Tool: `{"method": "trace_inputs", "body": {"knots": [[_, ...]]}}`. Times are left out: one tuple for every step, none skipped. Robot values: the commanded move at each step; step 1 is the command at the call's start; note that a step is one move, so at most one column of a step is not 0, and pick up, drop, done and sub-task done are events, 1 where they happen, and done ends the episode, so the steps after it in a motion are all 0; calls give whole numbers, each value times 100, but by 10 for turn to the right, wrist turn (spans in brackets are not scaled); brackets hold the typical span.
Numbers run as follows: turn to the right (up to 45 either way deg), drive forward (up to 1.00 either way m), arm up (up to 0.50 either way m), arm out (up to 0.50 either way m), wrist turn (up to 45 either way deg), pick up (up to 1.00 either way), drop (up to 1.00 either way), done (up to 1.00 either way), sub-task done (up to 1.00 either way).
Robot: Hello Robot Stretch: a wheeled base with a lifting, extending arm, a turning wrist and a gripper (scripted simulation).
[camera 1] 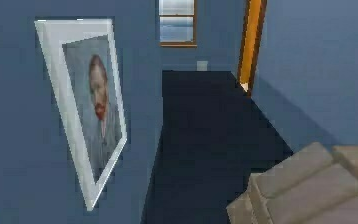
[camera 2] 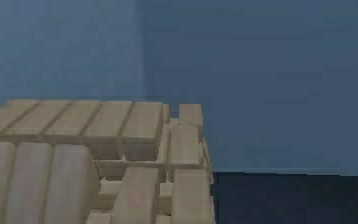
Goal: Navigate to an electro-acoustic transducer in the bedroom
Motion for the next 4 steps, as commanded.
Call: {"method": "trace_inputs", "body": {"knots": [[0, 100, 0, 0, 0, 0, 0, 0, 0], [0, 100, 0, 0, 0, 0, 0, 0, 0], [0, 85, 0, 0, 0, 0, 0, 0, 0], [-210, 0, 0, 0, 0, 0, 0, 0, 0]]}}
